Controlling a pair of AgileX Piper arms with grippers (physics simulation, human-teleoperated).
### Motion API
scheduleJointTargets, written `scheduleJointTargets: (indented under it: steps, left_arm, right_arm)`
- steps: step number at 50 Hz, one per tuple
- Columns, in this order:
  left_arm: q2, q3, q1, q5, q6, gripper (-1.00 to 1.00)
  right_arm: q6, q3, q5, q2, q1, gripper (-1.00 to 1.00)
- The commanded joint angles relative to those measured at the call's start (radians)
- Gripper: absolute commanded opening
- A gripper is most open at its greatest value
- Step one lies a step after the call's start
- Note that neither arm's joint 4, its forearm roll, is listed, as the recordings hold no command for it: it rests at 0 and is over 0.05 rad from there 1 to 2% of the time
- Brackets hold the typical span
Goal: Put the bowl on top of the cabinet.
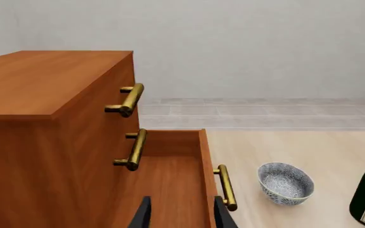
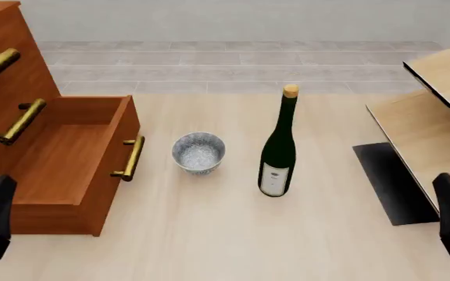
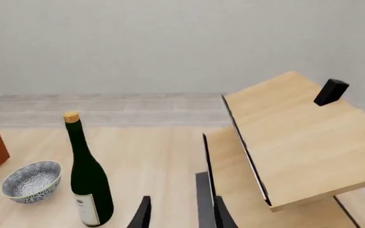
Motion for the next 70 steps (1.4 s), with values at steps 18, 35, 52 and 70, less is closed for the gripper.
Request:
scheduleJointTargets:
  steps: [18, 35, 52, 70]
  left_arm:
    - [0.011, -0.011, -0.004, 0.002, -0.01, 1.0]
    - [0.147, -0.063, -0.103, -0.067, 0.021, 1.0]
    - [0.383, -0.219, -0.26, -0.102, 0.09, 1.0]
    - [0.625, -0.493, -0.446, 0.021, 0.064, 1.0]
  right_arm:
    - [0.0, 0.022, -0.03, -0.017, -0.008, 1.0]
    - [0.007, 0.024, -0.031, -0.021, -0.011, 1.0]
    - [0.007, 0.018, -0.024, -0.02, -0.008, 1.0]
    - [0.008, 0.02, -0.028, -0.013, -0.008, 1.0]
